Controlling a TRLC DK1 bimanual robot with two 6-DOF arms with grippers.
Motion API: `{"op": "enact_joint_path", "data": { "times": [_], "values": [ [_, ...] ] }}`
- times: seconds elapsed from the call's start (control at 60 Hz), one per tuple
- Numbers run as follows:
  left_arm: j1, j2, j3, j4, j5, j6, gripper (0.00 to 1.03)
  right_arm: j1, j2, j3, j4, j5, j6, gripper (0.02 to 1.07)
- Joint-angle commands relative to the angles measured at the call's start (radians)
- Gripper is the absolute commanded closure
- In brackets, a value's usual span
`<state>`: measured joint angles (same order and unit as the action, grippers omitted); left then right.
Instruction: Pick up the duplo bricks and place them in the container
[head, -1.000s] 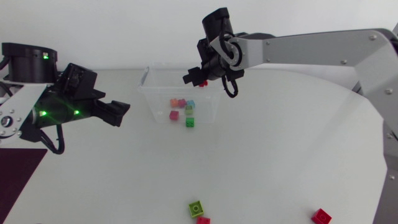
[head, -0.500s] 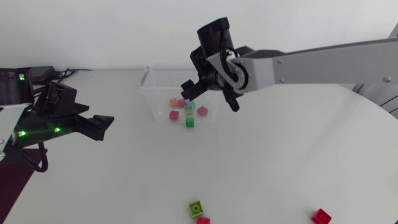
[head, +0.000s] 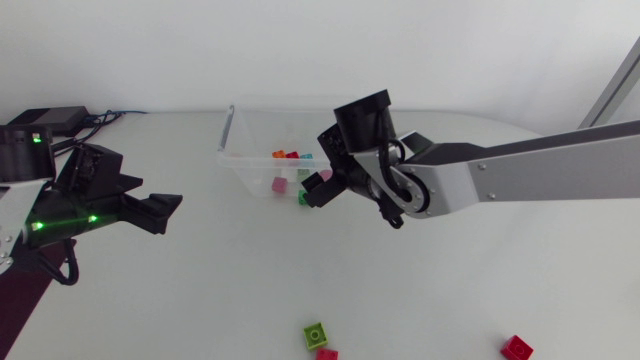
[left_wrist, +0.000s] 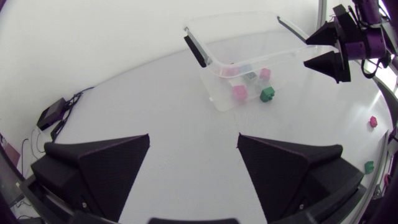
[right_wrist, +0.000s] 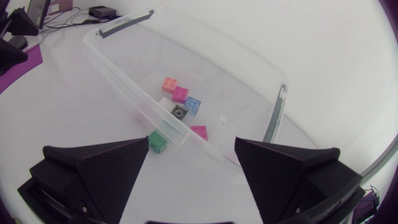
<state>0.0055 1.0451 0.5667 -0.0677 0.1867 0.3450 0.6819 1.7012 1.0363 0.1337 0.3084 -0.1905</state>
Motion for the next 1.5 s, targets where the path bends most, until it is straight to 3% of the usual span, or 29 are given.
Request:
{"op": "enact_joint_path", "data": {
  "times": [0.0,0.35,0.55,0.75,0.9,0.983,1.033,1.217,1.333,1.483],
  "values": [
    [0.007,-0.005,-0.034,0.022,0.013,0.019,0.04,0.025,0.025,-0.030,0.035,0.064,-0.001,0.07],
    [0.001,0.004,-0.044,0.035,0.013,0.011,0.04,-0.038,0.043,0.125,0.006,0.075,-0.055,0.07],
    [0.004,0.001,-0.053,0.045,0.013,0.011,0.04,-0.027,-0.078,0.044,0.110,0.092,-0.032,0.07],
    [-0.001,0.001,-0.051,0.046,0.014,0.009,0.04,0.120,-0.083,-0.090,0.170,0.420,-0.036,0.07],
    [-0.006,0.003,-0.059,0.048,0.014,0.003,0.04,0.186,-0.025,-0.137,0.162,0.503,-0.015,0.12],
    [-0.007,0.003,-0.067,0.049,0.014,0.002,0.04,0.205,0.006,-0.142,0.135,0.505,0.042,0.12],
    [-0.007,0.003,-0.071,0.052,0.014,0.002,0.04,0.212,0.017,-0.142,0.104,0.498,0.091,0.17],
    [-0.007,-0.002,-0.077,0.052,0.014,0.002,0.04,0.209,0.072,-0.140,0.136,0.425,0.178,0.17],
    [-0.007,-0.007,-0.088,0.052,0.014,0.002,0.04,0.182,0.150,-0.093,0.115,0.454,0.132,0.11],
    [-0.007,-0.003,-0.105,0.063,0.014,0.002,0.04,0.154,0.175,-0.067,0.061,0.442,0.146,0.11]
  ]
}}
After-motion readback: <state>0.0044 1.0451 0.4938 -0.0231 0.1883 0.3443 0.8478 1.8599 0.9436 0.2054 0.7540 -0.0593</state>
